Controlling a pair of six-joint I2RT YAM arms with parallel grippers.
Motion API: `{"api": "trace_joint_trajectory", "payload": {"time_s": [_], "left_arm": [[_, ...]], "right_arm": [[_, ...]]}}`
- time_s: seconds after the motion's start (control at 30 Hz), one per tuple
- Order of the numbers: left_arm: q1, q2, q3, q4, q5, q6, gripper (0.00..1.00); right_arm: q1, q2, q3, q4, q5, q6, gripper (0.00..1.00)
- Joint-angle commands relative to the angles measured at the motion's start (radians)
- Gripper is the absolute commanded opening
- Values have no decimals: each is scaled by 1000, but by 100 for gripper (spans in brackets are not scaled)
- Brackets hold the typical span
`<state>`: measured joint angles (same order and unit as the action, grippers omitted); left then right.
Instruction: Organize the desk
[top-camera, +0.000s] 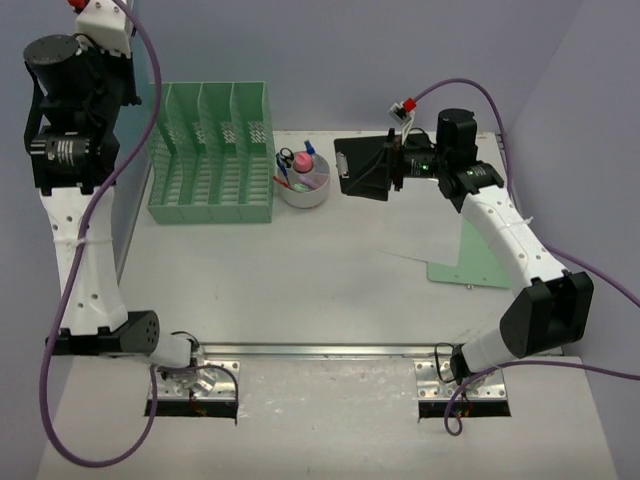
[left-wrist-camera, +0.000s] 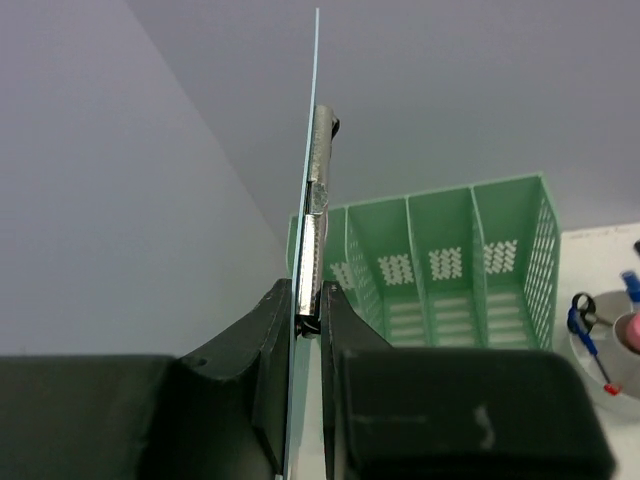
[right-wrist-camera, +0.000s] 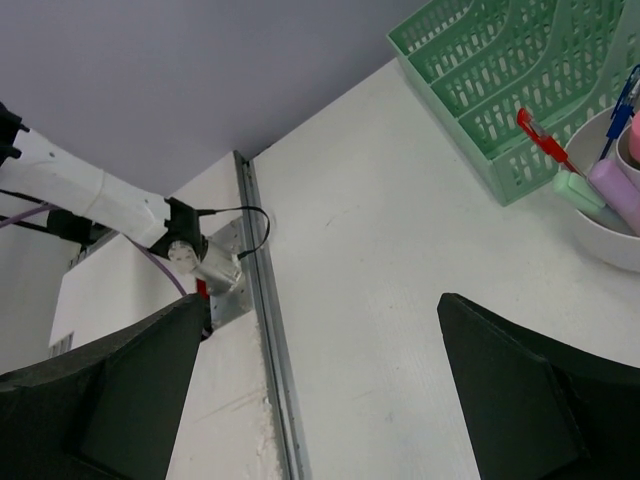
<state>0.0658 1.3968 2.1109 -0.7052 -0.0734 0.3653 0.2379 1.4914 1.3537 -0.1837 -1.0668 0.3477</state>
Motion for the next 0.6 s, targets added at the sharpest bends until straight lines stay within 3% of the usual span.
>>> {"api": "trace_joint_trajectory", "payload": {"time_s": [0.0,0.1,0.3,0.57], "left_arm": [[123,56,171,-43,162,-12,0],[213,128,234,-82,242,-51,0],[316,137,143,-66,368,-81,0],[374,119,115,-43,434,-95,0]], "right_arm": [[0,-31,-13,9,-22,-39,99],[0,-34,-22,4,-25,-53,99],[0,-16,-22,12,-30,-47,99],[0,6,-27,35,-32,-20,99]]}}
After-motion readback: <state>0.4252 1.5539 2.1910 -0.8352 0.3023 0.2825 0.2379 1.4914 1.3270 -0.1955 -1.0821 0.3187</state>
